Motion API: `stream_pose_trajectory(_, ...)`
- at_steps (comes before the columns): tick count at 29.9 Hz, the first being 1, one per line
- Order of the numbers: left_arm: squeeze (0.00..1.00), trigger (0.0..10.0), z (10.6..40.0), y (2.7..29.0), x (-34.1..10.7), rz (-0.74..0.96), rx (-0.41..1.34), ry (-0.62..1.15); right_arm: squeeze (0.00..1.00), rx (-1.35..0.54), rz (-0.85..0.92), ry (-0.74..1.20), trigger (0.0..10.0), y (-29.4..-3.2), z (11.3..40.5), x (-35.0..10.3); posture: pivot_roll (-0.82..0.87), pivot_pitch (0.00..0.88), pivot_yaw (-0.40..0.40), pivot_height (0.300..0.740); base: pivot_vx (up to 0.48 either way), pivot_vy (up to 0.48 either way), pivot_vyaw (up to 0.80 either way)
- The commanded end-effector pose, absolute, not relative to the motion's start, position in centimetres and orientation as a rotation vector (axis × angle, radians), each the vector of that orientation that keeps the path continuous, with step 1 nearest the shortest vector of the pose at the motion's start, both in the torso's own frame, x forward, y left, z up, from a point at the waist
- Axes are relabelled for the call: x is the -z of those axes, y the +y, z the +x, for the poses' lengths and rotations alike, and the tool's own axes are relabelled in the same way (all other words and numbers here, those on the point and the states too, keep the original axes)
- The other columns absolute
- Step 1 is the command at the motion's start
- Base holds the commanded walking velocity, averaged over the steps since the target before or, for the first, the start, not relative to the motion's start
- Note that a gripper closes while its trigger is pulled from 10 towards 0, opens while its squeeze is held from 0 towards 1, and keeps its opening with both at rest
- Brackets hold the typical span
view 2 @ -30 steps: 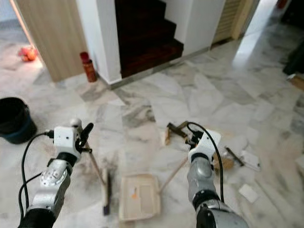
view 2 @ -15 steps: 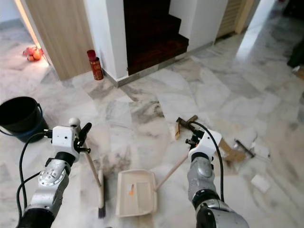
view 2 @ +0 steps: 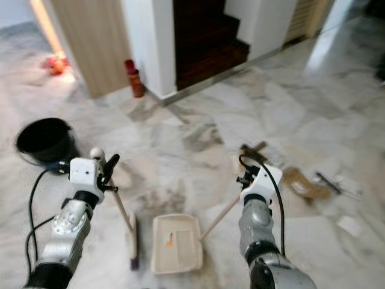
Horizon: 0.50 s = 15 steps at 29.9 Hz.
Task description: Sweep floor
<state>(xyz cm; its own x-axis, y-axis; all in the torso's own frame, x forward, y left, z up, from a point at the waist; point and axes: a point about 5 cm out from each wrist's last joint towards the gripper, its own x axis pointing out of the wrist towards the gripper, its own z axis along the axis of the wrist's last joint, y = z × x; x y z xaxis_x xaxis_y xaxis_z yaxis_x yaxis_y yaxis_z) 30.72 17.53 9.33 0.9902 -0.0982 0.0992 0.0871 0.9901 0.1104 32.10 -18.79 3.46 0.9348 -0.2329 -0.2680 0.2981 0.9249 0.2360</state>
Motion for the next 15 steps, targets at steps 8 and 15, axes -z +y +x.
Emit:
stream_pose_trajectory(8,0.0,10.0,30.77,17.57,-9.98,0.119,0.102,-0.137,0.0,0.27,0.29,0.203,10.0,-18.79,32.69,-4.3,0.04,0.057,-0.033,0.74,0.0,0.0,0.0)
stream_pose_trajectory(15,0.0,10.0,30.81,17.52,-9.95,0.113,0.101,-0.134,0.0,0.268,0.291,0.21,10.0,-18.8,32.59,-4.14,0.04,0.057,-0.031,0.74,0.0,0.0,0.0)
